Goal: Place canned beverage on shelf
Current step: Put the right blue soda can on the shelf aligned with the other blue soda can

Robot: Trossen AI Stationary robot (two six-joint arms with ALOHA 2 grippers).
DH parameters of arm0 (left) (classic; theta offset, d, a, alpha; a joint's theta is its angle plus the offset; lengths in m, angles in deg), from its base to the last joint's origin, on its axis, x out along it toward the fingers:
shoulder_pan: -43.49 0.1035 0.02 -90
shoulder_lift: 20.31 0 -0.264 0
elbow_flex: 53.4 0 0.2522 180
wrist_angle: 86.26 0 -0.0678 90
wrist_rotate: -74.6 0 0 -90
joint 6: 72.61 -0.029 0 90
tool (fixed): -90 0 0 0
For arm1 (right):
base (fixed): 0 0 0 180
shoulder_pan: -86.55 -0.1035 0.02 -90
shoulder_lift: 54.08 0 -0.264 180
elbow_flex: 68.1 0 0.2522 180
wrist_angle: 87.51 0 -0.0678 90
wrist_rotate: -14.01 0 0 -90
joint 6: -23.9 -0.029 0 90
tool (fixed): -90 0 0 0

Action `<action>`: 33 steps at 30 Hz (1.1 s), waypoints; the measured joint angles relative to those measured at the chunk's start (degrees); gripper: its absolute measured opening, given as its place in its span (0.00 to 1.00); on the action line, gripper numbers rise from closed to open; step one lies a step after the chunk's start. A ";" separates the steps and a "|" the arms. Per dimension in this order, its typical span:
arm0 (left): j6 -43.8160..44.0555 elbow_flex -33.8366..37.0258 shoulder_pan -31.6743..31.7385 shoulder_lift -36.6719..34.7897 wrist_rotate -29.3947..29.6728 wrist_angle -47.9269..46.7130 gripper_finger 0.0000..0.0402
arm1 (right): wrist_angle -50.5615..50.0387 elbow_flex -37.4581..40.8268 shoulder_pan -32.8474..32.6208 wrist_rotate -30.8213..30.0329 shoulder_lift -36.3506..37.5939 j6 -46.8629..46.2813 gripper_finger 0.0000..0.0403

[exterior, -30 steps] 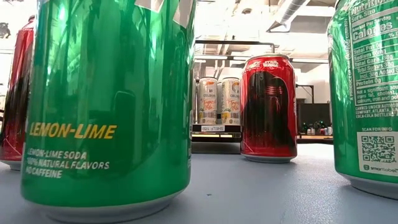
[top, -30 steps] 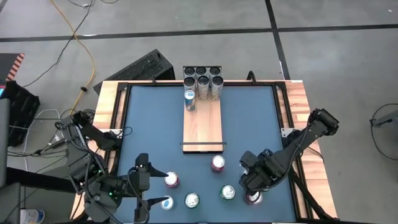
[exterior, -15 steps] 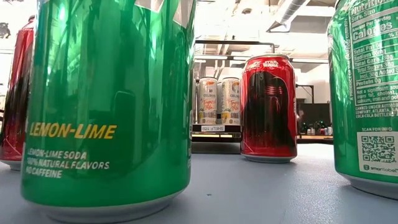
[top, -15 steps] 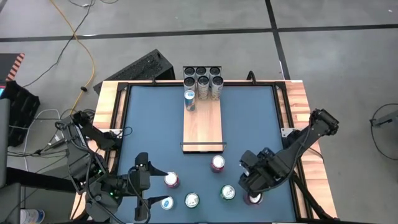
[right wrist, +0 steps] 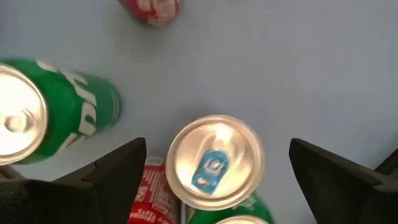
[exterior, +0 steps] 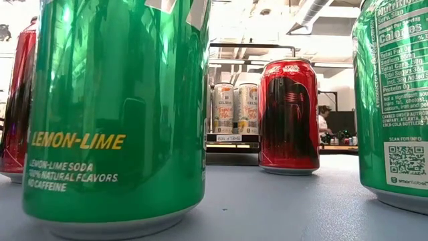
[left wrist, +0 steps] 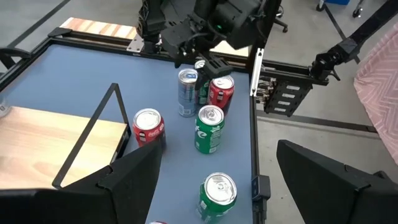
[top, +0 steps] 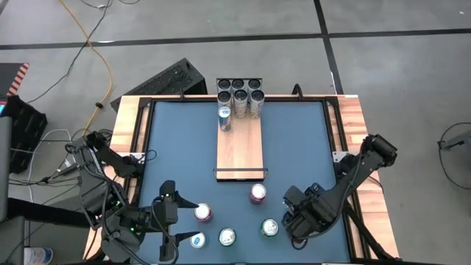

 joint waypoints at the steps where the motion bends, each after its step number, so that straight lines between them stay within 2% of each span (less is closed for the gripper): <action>1: 0.06 0.00 0.00 0.00 -0.02 -0.02 0.76 | -0.04 0.00 0.00 0.38 -0.36 0.16 0.95; 6: 0.51 0.00 -0.02 0.00 -0.40 -0.11 0.76 | -0.53 -0.09 0.76 2.58 -1.51 0.53 0.87; 13: 0.53 0.00 -0.02 0.00 -0.83 -0.20 0.76 | -0.48 -0.07 2.17 6.19 -1.80 4.45 0.64; 18: 0.51 -0.02 -0.02 0.00 -0.83 -1.04 0.76 | -0.25 -0.12 2.83 6.36 -1.74 8.96 0.48; 26: 1.60 0.00 -0.02 0.00 -0.83 -3.10 0.76 | -1.84 -0.15 3.75 4.41 -1.72 27.42 0.46; 33: 1.47 -0.02 -0.02 0.00 -0.76 -3.12 0.76 | -3.02 -0.02 3.76 -2.40 -1.83 46.08 0.48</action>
